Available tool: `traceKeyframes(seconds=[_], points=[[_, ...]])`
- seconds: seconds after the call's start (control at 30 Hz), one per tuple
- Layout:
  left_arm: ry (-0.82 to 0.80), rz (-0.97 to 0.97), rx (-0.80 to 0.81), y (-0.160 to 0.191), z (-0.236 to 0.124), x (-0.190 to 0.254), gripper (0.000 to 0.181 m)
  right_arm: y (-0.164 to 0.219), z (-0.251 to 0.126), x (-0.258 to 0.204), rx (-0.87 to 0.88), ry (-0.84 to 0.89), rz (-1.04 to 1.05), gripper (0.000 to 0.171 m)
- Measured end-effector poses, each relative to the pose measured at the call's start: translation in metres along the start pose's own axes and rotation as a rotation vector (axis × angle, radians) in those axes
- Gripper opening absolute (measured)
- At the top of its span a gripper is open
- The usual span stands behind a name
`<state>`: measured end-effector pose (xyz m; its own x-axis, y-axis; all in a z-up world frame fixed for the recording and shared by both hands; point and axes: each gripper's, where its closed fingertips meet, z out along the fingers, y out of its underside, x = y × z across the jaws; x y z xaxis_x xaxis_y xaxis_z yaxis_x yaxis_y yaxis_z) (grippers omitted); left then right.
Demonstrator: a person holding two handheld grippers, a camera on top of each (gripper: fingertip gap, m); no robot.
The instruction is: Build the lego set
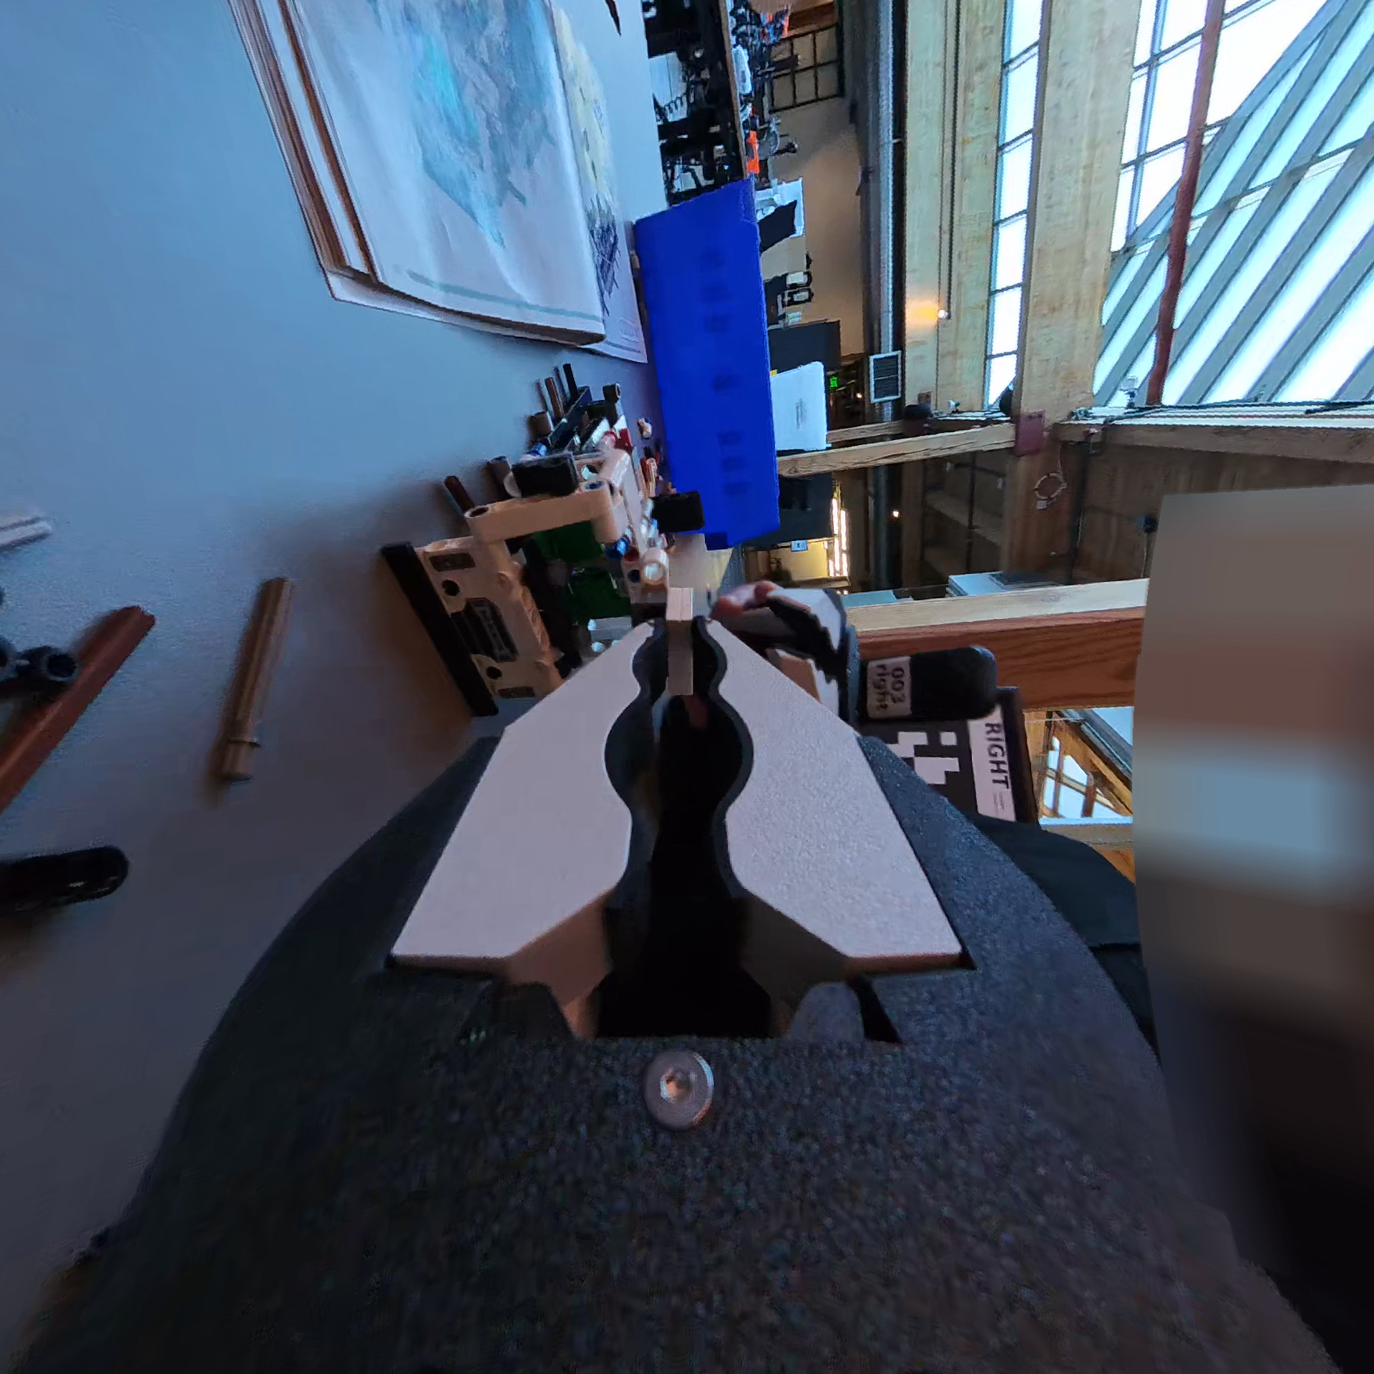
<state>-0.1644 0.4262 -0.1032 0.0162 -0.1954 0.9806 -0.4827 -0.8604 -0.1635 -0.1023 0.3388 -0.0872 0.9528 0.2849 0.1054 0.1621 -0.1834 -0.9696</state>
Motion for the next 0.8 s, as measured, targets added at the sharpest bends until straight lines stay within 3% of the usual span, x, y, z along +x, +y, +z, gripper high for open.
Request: traceKeyframes(seconds=[0.27, 0.4, 0.53, 0.67, 0.8], points=[[-0.027, -0.029, -0.008, -0.001, 0.005, -0.009, 0.006, 0.0, 0.035, -0.019, -0.088, -0.006, -0.013, 0.028], [-0.025, -0.049, 0.0, -0.002, 0.007, -0.014, 0.006, 0.015, 0.056, -0.015, -0.228, 0.016, 0.037, 0.057], [-0.002, -0.071, 0.005, -0.003, 0.01, -0.014, 0.006, 0.01, 0.075, -0.024, -0.255, -0.009, 0.096, 0.073], [0.033, -0.089, 0.007, -0.002, 0.011, -0.011, 0.006, 0.013, 0.088, -0.013, -0.305, 0.111, 0.012, 0.081], [0.04, -0.084, 0.003, -0.002, 0.013, -0.01, 0.006, 0.021, 0.095, -0.014, -0.354, 0.112, 0.01, 0.08]])
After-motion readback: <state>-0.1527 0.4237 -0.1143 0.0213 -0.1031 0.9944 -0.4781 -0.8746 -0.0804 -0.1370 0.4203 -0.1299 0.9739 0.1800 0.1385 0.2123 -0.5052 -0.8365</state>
